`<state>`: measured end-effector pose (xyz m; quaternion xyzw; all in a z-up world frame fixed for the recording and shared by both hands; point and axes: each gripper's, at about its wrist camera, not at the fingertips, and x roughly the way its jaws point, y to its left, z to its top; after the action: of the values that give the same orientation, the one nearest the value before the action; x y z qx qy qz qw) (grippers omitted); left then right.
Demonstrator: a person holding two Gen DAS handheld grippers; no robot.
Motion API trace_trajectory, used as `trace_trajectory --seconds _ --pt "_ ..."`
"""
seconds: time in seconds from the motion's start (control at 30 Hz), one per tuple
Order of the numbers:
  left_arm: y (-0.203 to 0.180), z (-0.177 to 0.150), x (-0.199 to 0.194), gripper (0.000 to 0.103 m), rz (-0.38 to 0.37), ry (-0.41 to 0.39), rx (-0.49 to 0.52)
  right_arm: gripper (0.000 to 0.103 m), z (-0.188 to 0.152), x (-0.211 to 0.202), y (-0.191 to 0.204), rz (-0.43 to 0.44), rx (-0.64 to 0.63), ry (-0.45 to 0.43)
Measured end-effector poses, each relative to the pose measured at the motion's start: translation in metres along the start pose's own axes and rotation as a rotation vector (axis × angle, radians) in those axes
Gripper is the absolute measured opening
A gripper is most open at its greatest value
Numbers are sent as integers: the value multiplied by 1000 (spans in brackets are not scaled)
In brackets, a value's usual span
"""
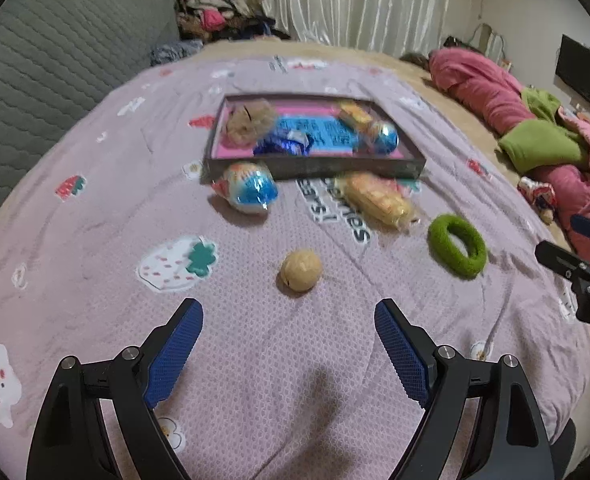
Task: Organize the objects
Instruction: 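Move left tool toward the walnut while right moves toward the green ring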
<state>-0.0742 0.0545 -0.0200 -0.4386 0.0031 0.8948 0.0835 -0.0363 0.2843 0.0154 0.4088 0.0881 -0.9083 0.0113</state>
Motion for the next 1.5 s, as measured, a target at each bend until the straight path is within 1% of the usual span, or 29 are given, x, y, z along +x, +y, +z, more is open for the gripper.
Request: trace_trajectory --seconds 0.13,0.37,0.53,0.77,0.87,0.93,1.0,1.2,1.37,1.5 --pt "-1 2 11 89 21 4 3 99 2 9 2 -3 -13 7" --pt "0 7 27 89 19 22 0 99 4 28 4 1 -22 31" --pt "0 11 34 89 34 20 -5 99 1 40 -2 17 0 45" --pt "-4 14 49 89 18 25 4 99 1 55 -8 3 7 66" --pt "-5 15 52 88 30 15 13 99 2 63 -9 4 8 72" --pt "-4 15 55 89 18 12 8 99 2 69 -10 5 10 79" --pt "-3 16 58 88 16 15 7 99 3 73 -12 9 16 72" --pt "-3 17 69 89 19 29 13 99 6 97 -15 20 27 117" --pt "-5 18 78 88 24 30 20 99 4 111 -16 39 42 134" --pt "-4 18 83 89 9 35 15 99 3 122 -16 46 59 147"
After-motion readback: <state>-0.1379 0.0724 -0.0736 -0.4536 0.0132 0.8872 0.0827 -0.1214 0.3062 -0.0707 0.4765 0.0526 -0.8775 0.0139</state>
